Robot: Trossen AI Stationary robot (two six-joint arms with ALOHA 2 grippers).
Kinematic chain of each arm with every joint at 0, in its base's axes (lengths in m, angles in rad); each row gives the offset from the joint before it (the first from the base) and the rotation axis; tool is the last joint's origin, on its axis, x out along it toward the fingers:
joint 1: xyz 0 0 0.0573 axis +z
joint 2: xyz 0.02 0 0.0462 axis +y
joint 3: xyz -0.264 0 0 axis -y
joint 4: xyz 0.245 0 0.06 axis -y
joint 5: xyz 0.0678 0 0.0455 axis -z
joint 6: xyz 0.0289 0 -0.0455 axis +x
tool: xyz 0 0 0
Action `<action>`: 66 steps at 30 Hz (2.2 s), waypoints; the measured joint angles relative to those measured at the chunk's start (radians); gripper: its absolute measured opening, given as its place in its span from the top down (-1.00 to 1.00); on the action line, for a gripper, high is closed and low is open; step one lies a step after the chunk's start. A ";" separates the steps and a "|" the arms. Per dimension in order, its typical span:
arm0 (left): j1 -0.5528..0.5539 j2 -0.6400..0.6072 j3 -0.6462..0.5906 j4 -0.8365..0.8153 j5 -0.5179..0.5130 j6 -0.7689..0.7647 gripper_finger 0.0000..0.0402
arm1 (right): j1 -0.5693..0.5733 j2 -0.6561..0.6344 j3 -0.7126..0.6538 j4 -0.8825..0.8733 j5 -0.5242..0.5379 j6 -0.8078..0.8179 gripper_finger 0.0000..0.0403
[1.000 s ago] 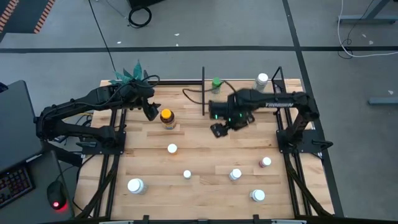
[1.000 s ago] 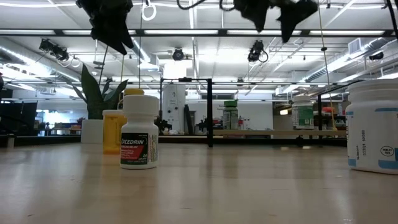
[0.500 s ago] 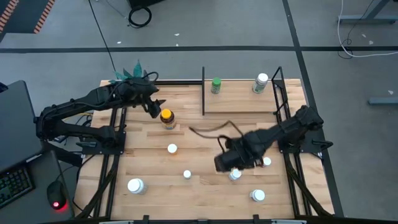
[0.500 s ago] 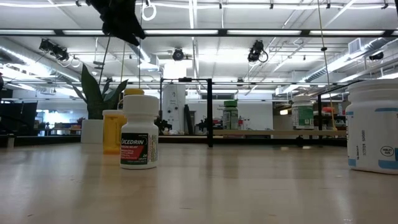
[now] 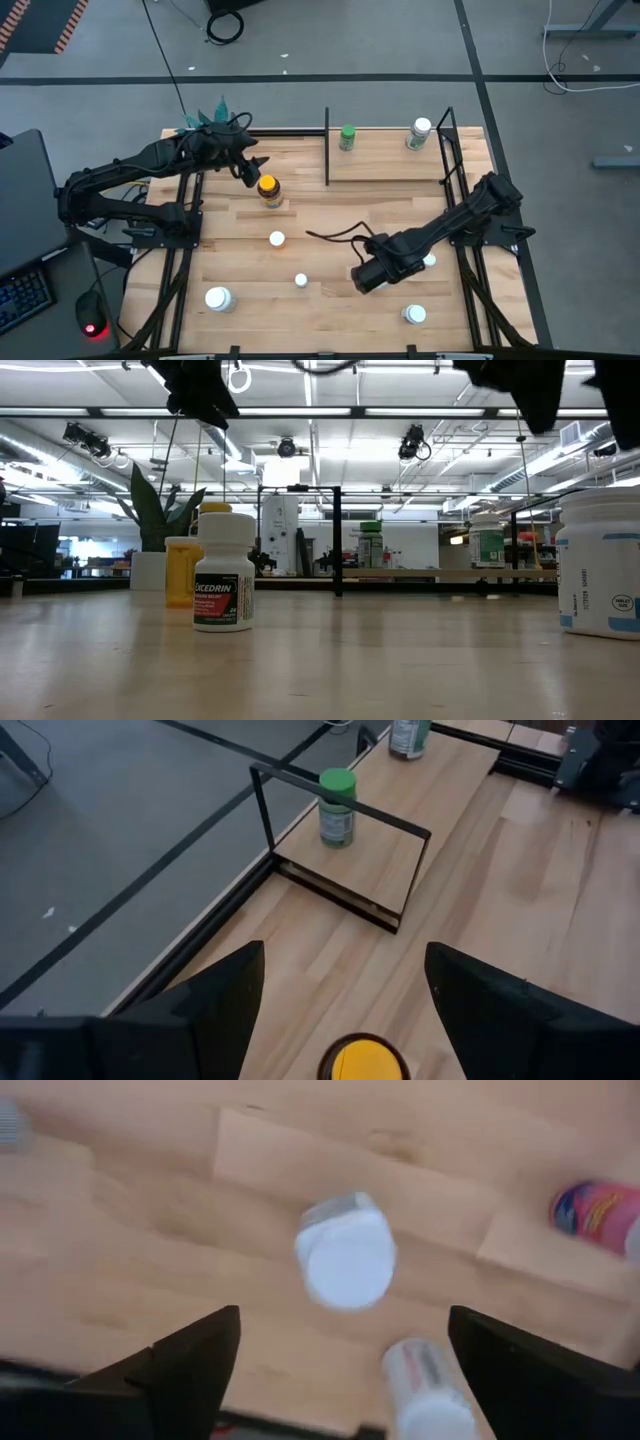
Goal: Pick and place medicine bottles onto shelf by color
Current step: Put the white and blue pill bottle on the shelf
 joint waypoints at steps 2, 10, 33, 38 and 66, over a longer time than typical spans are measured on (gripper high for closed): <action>0.000 0.000 0.000 -0.009 0.000 0.000 -0.40 | -0.007 0.000 -0.035 0.045 -0.006 -0.028 -0.89; 0.000 0.000 0.000 -0.044 0.000 -0.008 -0.40 | -0.016 0.000 -0.121 0.140 -0.039 -0.061 -0.89; 0.000 0.000 0.000 -0.045 0.000 -0.008 -0.40 | -0.018 -0.001 -0.194 0.239 -0.028 -0.088 -0.48; 0.000 0.000 0.000 -0.045 -0.001 -0.008 -0.40 | -0.018 -0.001 -0.194 0.238 -0.029 -0.118 -0.41; 0.000 0.000 0.000 -0.045 -0.004 -0.009 -0.40 | -0.023 -0.002 -0.235 0.263 -0.087 -0.159 -0.03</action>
